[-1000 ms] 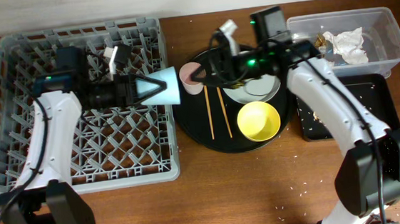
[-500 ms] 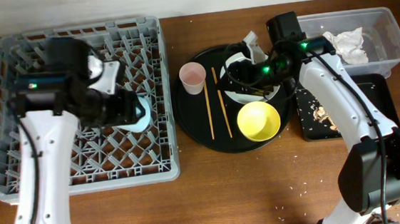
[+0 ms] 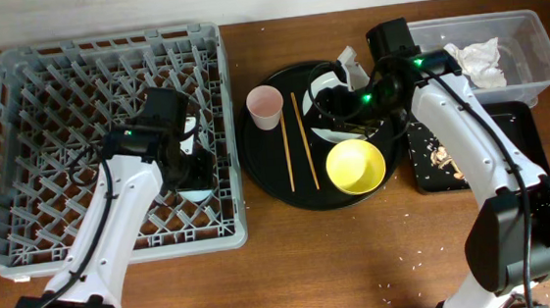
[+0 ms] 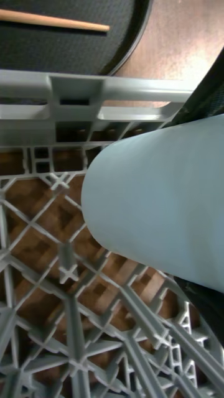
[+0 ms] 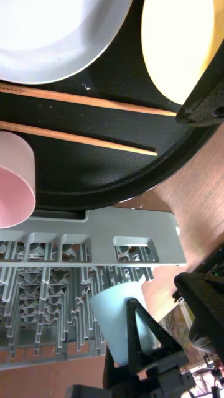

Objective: Sort waste into correct bins and load items into the dishwasher rack
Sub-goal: 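Place the blue cup upside down in the rack with left gripper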

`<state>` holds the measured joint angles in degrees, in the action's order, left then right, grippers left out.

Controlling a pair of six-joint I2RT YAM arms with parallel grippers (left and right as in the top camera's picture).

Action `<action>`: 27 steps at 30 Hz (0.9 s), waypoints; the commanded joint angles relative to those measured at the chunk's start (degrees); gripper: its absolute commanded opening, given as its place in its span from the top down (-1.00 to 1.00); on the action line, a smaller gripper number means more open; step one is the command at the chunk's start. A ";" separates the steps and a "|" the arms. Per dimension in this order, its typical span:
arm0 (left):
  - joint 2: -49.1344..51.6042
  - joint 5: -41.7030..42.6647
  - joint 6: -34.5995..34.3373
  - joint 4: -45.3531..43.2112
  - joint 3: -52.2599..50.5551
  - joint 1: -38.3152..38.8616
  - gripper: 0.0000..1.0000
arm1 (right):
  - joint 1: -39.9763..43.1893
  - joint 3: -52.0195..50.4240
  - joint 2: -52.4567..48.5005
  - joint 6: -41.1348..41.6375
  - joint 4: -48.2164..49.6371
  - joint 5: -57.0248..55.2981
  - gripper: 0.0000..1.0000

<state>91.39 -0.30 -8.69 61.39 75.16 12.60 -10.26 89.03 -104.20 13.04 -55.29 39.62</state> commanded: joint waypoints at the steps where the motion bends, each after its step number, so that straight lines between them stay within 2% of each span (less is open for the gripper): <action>1: -0.13 -0.83 -0.94 -2.21 -1.84 0.15 -0.08 | -0.22 0.00 -0.44 -0.79 -0.04 -0.90 -0.52; 15: 1.99 0.24 -0.92 -6.27 -4.85 0.26 -0.11 | -0.28 0.00 -0.44 -0.79 0.02 -0.90 -0.52; 16: 2.19 0.87 -0.94 -6.56 -4.85 0.50 -0.29 | -0.28 0.00 -0.44 -0.79 0.02 -0.94 -0.52; 19: 2.54 0.96 -0.94 -6.86 -4.85 1.70 -0.57 | -0.28 0.00 -0.44 -0.09 0.72 -1.38 -0.43; 22: 2.56 0.94 -0.90 -7.15 -4.81 2.95 -0.73 | -0.68 0.00 -0.44 2.99 3.32 -3.56 -0.40; 25: 2.56 0.92 -0.87 -6.86 -3.87 2.99 -0.98 | -2.89 0.00 -0.44 6.01 6.64 -8.79 -0.37; 27: 2.56 0.94 -0.90 -5.77 -2.27 2.99 -0.98 | -4.94 0.00 -0.44 8.11 8.76 -13.84 -0.37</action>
<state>93.47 0.16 -9.69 54.65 70.87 15.62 -12.01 89.03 -104.20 17.06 -48.38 33.71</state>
